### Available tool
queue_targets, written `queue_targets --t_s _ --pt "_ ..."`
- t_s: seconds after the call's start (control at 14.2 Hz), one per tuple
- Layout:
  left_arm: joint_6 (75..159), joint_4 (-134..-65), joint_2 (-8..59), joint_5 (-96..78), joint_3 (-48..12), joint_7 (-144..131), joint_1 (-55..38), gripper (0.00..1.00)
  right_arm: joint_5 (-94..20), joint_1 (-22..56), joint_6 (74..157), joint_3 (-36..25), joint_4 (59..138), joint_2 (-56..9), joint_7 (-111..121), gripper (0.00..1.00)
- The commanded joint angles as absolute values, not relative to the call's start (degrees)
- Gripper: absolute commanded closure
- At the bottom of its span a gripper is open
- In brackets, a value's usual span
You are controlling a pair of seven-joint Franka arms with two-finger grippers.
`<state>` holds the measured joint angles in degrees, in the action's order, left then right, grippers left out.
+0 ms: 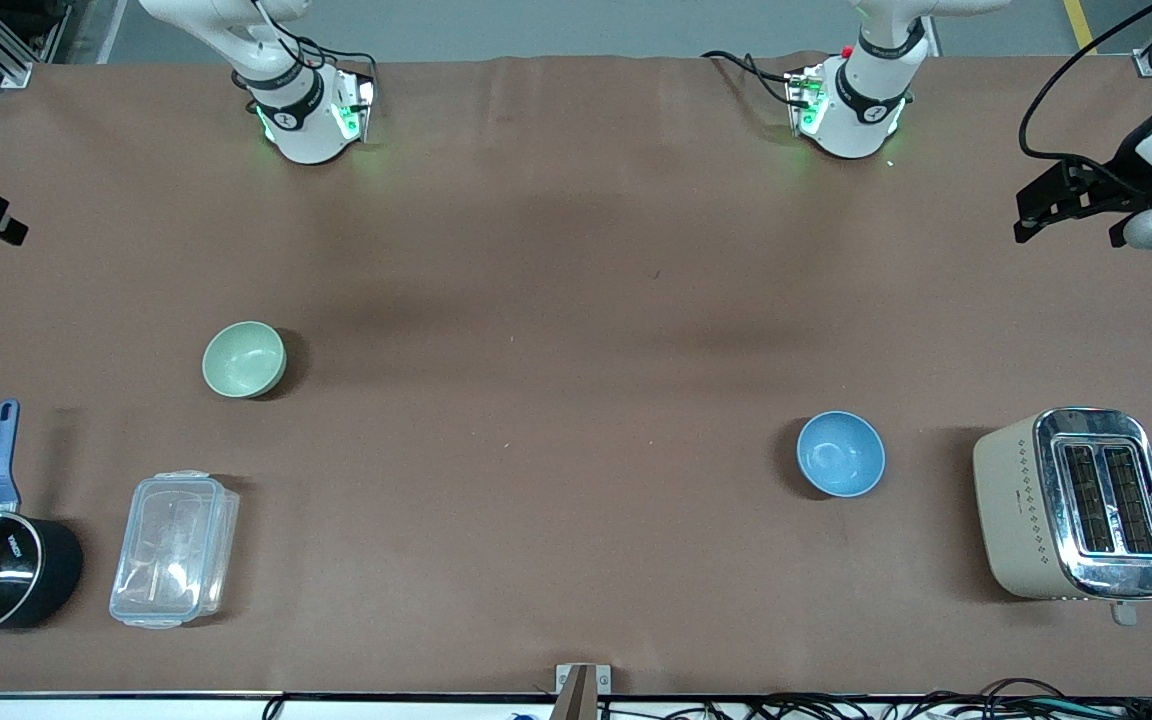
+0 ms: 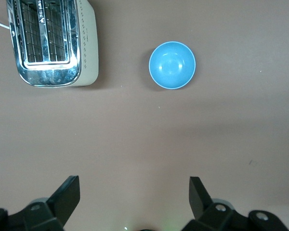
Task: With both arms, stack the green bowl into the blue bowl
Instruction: 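Reach the left gripper to the blue bowl and grasp its rim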
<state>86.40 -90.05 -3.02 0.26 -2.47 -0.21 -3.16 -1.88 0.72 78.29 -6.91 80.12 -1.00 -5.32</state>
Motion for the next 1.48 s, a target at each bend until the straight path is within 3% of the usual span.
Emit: queue_targets --t_s 0.0,0.21,0.49,0.85,1.2,1.41 --pt "85.1 -88.8 -2.7 0.9 -2.5 1.2 -3.4 0.00 -1.8 0.7 77.6 -6.9 79.4 -1.1 -4.9 0.00" --pt "85.2 -88.1 -2.1 0.9 -2.4 1.0 -3.2 0.00 -1.8 0.7 77.7 -6.9 79.4 -1.1 -5.0 0.00" --pt "87.7 -87.9 3.9 1.0 -2.3 1.3 -3.5 0.00 -1.8 0.7 77.7 -6.9 79.4 -1.1 -5.0 0.00" --pt "105.2 -95.3 14.0 0.7 -2.5 0.1 -3.6 0.00 -1.8 0.9 77.7 -6.9 79.4 -1.1 -5.0 0.00" --pt "121.5 -95.5 28.3 0.0 -2.7 -1.9 -4.0 0.00 -1.8 0.6 77.1 -6.9 79.5 -1.1 -4.9 0.00" --pt "126.6 -95.4 32.9 0.0 -2.7 -2.0 -4.1 0.14 -1.9 0.7 77.3 -7.1 79.5 -1.1 -4.9 0.00"
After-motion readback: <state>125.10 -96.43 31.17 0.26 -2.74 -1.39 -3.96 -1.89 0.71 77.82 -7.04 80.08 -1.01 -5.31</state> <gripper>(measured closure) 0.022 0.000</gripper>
